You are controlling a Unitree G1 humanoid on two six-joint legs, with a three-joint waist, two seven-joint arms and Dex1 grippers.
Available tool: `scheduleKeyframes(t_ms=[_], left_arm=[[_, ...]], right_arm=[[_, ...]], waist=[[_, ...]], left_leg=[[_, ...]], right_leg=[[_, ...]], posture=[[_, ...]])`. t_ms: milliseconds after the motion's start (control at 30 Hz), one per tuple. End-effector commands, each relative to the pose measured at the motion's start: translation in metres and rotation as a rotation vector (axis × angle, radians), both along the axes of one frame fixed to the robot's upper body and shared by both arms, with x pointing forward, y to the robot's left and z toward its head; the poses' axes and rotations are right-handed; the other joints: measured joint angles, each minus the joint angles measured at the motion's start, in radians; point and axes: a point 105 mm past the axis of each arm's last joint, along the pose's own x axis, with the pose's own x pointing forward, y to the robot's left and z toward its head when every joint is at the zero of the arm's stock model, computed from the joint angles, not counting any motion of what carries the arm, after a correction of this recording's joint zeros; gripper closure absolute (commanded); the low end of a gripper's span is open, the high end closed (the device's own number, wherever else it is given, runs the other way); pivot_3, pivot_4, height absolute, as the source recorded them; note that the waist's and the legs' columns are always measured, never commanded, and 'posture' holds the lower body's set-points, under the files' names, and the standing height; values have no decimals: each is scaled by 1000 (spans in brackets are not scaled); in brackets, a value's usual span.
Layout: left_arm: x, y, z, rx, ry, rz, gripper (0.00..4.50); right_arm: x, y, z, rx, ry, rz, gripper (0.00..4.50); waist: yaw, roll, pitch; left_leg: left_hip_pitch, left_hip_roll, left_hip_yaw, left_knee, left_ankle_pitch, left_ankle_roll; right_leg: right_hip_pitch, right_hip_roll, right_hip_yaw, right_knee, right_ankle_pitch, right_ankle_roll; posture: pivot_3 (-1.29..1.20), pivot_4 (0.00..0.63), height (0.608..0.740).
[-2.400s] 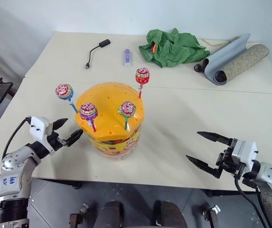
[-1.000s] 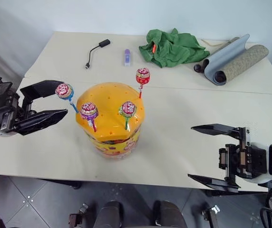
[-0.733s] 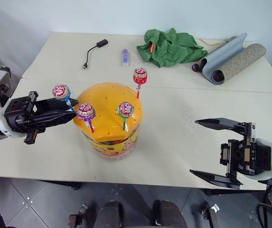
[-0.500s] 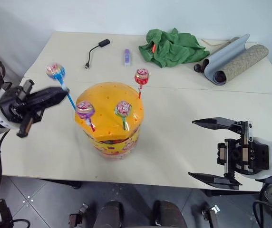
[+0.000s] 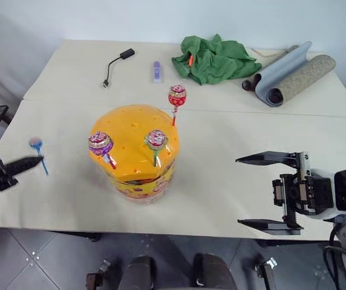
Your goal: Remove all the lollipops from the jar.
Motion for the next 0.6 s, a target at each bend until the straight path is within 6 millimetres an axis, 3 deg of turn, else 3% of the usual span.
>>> scheduleKeyframes(t_ms=[33, 100, 233, 333, 400, 467, 533, 600], left_arm=[[-9, 6, -2, 150, 66, -17, 4463], [-15, 8, -15, 188, 132, -18, 4463], [-19, 17, -22, 244, 163, 20, 3574], [-21, 23, -11, 313, 98, -1, 2678], [-17, 13, 19, 290, -80, -85, 2098], [-20, -1, 51, 219, -256, -199, 2098], [-30, -14, 73, 72, -301, -290, 2098], [-36, -32, 90, 34, -361, -404, 2098]], right_arm=[[-1, -8, 0, -44, -10, 7, 0], [-2, -10, -2, -64, 6, 20, 0], [-5, -10, -5, -85, 21, 41, 0], [-5, -10, -2, -78, 5, 26, 0], [-4, -10, 4, -41, 7, 13, 0], [-3, -9, 13, 29, 21, -10, 0], [-2, -9, 25, 125, 16, -25, 0], [-3, -6, 32, 172, 40, -21, 0]], waist=[[8, -2, -1], [10, -1, 0], [11, -1, 0], [11, 0, 0], [9, -1, 0], [9, -1, 0], [8, -1, 0], [6, 0, 0]], left_leg=[[0, 0, 0, 0, 0, 0], [1, 0, -1, 0, -1, 0], [1, 1, 0, -1, -2, 0], [1, 1, 1, 0, -2, 0], [1, 1, 2, 0, -2, 0], [1, 2, 3, 0, -2, 0], [1, 2, 4, 0, -2, -1], [1, 2, 4, 0, -2, -1]], right_leg=[[0, 0, 0, 0, 0, 0], [0, -1, 1, -1, 0, 0], [-1, 0, 1, 0, 0, 0], [-1, 0, 2, 0, 0, 0], [-1, 0, 1, 0, 0, 0], [-1, 1, 1, 0, 0, 0], [-1, 1, 1, 0, 0, 0], [-1, 1, 1, 0, 0, 0]], posture=[[0, 150, 740], [0, 150, 740], [0, 150, 740], [0, 150, 740], [0, 150, 740], [0, 150, 740], [0, 150, 740], [0, 150, 740]])
